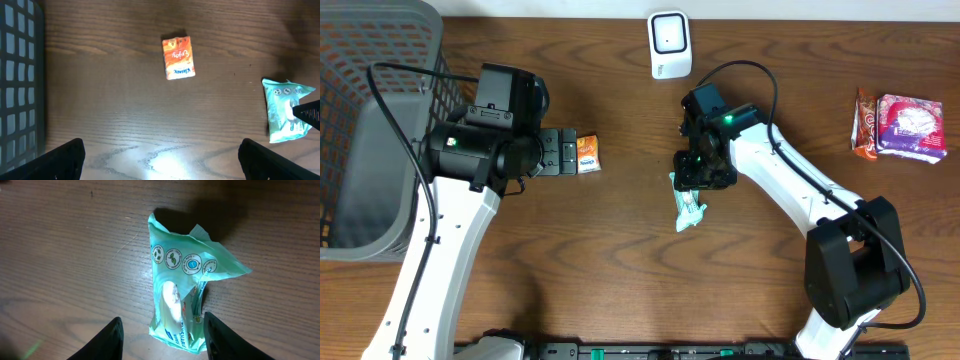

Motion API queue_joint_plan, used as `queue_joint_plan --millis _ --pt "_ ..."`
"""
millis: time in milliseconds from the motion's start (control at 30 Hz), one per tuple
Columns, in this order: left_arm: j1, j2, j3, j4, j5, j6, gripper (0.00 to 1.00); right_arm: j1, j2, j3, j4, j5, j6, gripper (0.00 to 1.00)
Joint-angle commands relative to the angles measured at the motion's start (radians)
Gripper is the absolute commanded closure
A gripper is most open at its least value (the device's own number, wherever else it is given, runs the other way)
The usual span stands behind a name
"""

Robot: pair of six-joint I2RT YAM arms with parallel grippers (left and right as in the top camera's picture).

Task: Scan the item barcode
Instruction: 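Lift the green pad and adjust its hold in the right gripper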

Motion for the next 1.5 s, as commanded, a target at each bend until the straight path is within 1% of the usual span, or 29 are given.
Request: queue_joint_plan --millis 0,433,567,767,867,1467 --pt "-0.001 -0.005 -0.002 -0.004 -0.009 -0.002 0.02 0.011 -0.007 0.015 0.003 0.005 -0.007 0.53" --pt "-0.001 -0.005 -0.002 -0.004 -0.009 -0.002 0.02 0.021 -0.007 0.015 0.017 0.017 -0.007 0.50" --pt "-0.001 -0.005 -0.002 -0.004 -0.009 -0.002 0.02 0.023 -0.007 0.015 0.011 0.031 -0.007 0.47" --pt "-0.001 -0.005 -0.002 -0.004 -0.009 -0.002 0.02 0.023 -0.005 0.015 0.009 0.031 -0.007 0.47" --pt "-0.001 -0.005 -0.002 -0.004 -0.009 -0.002 0.02 0.023 -0.003 0.014 0.009 0.031 -0.007 0.45" --pt "-0.001 -0.005 -0.002 -0.004 -0.009 -0.002 0.02 0.023 0.000 0.005 0.010 0.031 -0.007 0.44"
